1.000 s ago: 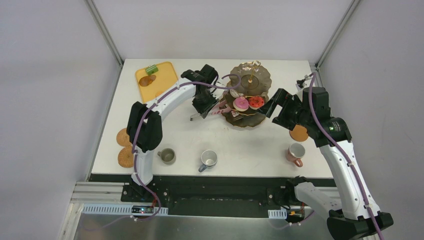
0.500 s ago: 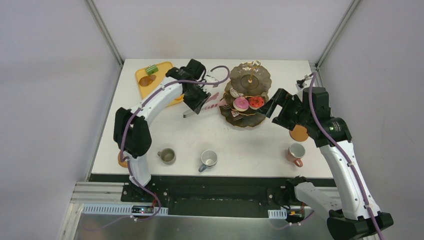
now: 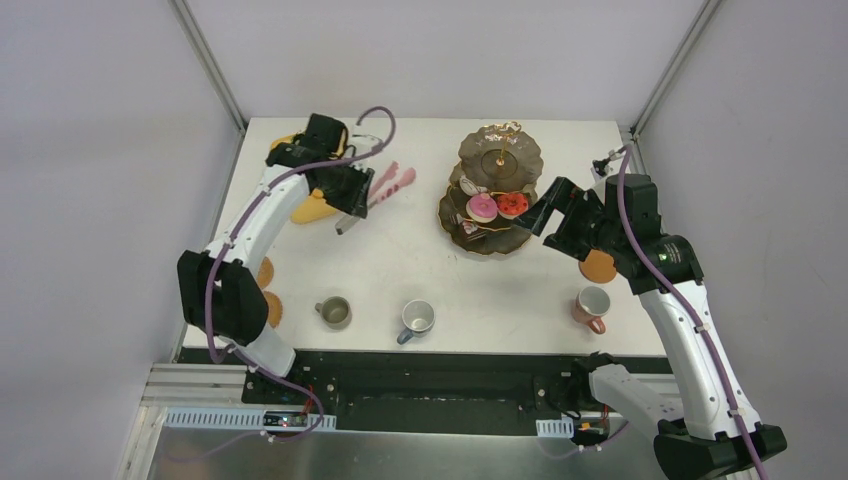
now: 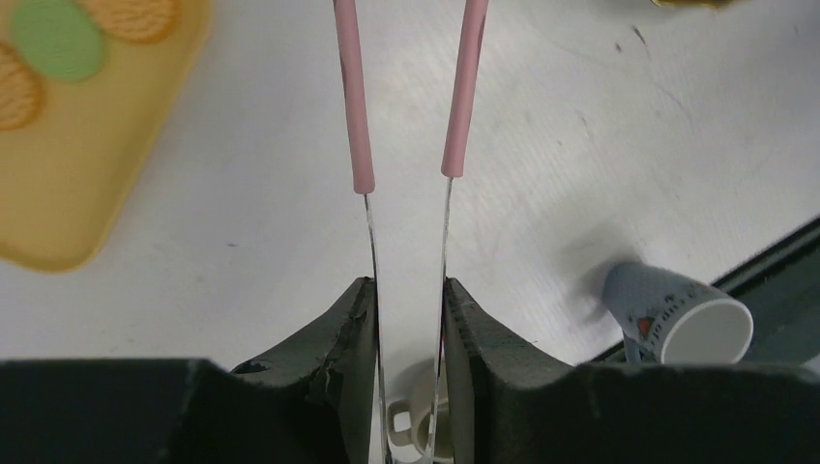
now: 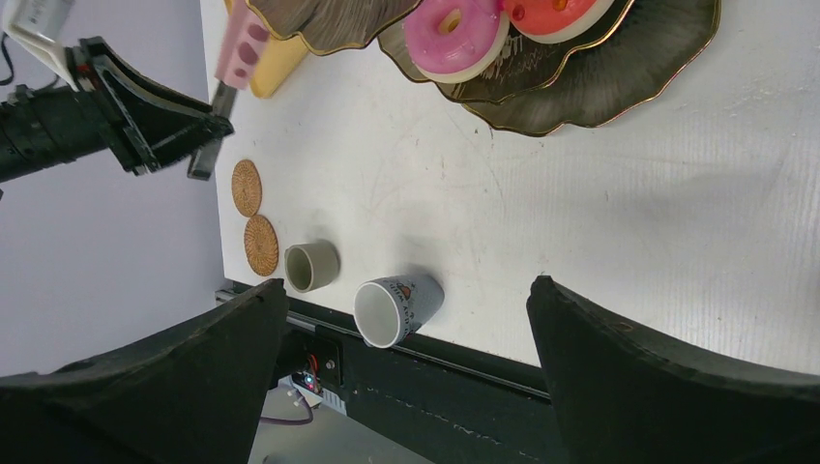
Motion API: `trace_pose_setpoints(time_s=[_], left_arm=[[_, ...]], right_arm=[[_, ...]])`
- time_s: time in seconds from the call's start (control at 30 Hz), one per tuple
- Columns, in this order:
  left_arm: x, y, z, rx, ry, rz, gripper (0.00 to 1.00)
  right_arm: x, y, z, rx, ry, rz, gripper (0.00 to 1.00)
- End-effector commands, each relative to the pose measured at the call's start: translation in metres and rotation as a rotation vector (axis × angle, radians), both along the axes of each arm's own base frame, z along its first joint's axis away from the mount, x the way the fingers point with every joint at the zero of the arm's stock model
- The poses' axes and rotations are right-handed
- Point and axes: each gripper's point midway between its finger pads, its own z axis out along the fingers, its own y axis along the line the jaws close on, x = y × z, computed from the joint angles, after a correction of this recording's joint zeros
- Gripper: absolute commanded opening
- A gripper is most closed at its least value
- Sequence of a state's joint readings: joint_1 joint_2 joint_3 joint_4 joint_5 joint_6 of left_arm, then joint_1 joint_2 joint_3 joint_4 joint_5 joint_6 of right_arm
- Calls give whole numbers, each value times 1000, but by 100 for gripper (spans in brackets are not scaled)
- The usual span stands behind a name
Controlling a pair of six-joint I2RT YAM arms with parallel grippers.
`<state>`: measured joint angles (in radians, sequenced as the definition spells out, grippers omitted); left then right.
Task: Serve the afternoon tea
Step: Place the desert on the desert table, then adjust the dessert on the tray.
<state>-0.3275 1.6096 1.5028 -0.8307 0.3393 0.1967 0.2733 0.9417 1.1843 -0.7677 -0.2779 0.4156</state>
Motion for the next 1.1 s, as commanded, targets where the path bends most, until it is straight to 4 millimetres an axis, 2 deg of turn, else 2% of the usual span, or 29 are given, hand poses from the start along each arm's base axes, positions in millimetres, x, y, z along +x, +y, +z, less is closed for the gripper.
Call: trace_pose_setpoints(time_s=[0.0,0.2,0.3,0.43,0.6,0.63,0.83,1.07], left_arm=[[44,41,32,-43,-154,228,27],[88,124,20,101,-132,584,27],[106,154,16,119,-99,783,28],[131,168,8,130,-78,917,29],[160,175,7,133,-102,950,31],[164,183,6,127,-95,962,31],[178,207,-12,51,-29,987,31],[192,218,-40,-151,68,1043,31]], right_arm=[[1,3,6,16,-16,13,99],[7,4,5,7,-5,16,99],[10,4,5,-3,0,9,99],[14,4,2,-7,13,8,99],[16,3,0,-19,23,-2,99],[17,2,0,-23,26,-5,99],[18,-1,-1,-46,37,-13,99],[25,1,-5,-49,60,-14,99]])
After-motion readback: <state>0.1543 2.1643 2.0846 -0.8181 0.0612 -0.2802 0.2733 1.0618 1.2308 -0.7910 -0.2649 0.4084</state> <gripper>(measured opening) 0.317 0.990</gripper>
